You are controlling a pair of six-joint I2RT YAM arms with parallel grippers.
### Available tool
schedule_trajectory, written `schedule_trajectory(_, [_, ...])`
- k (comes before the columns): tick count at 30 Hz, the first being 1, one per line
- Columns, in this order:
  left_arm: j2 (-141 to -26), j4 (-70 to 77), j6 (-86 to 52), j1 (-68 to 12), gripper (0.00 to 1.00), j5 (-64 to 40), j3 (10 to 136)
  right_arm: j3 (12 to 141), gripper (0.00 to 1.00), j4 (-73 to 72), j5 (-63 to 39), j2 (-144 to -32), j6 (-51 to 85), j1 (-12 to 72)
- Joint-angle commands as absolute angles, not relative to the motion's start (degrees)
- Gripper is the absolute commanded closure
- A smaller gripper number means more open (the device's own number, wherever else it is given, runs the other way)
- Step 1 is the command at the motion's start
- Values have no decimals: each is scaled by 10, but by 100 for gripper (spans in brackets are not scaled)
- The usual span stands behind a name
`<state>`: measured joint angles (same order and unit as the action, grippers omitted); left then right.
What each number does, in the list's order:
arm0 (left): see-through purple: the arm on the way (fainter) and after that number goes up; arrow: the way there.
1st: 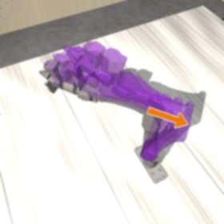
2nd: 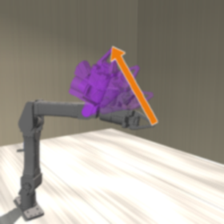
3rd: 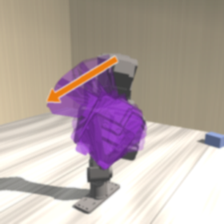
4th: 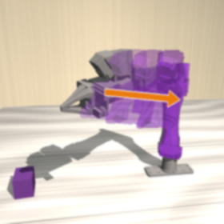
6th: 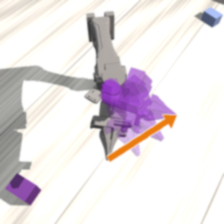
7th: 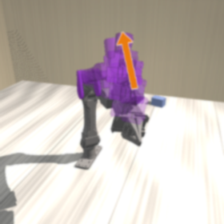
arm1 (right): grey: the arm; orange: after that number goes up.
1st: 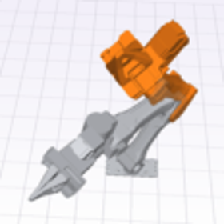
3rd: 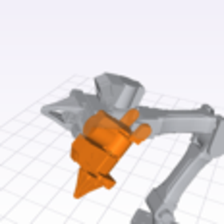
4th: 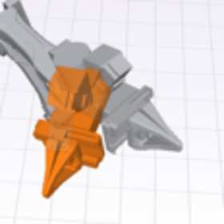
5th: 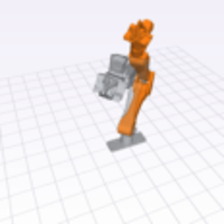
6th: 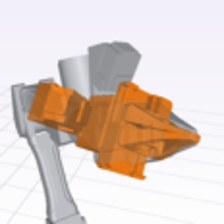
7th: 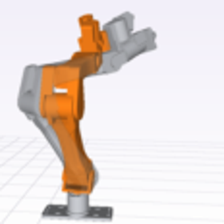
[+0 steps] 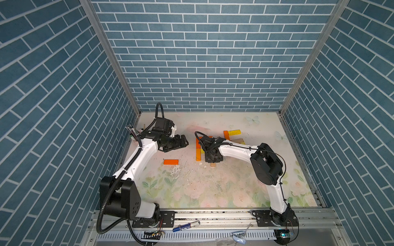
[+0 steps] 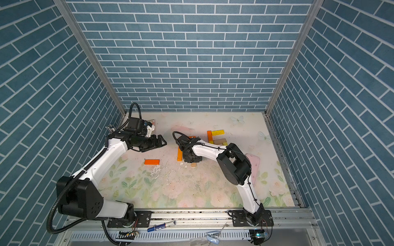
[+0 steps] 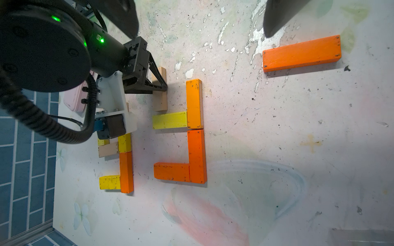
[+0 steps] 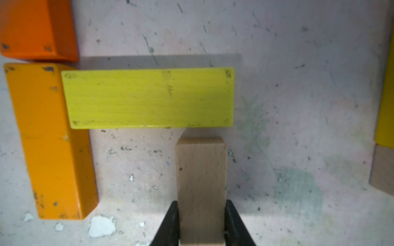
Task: Assemble the number 6 with building blocks
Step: Assemble the building block at the center of the board.
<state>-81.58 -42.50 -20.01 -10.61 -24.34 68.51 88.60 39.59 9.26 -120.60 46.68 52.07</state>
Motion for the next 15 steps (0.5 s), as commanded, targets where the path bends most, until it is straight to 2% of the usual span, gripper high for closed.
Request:
schedule_trajectory(1, [-818,-423,-203,-102,8,-244,684,888,77,413,91,-1236,475,517])
schedule_trajectory(15, [-817,-422,-202,-102,8,-245,685,889,77,418,95,-1241,472,515])
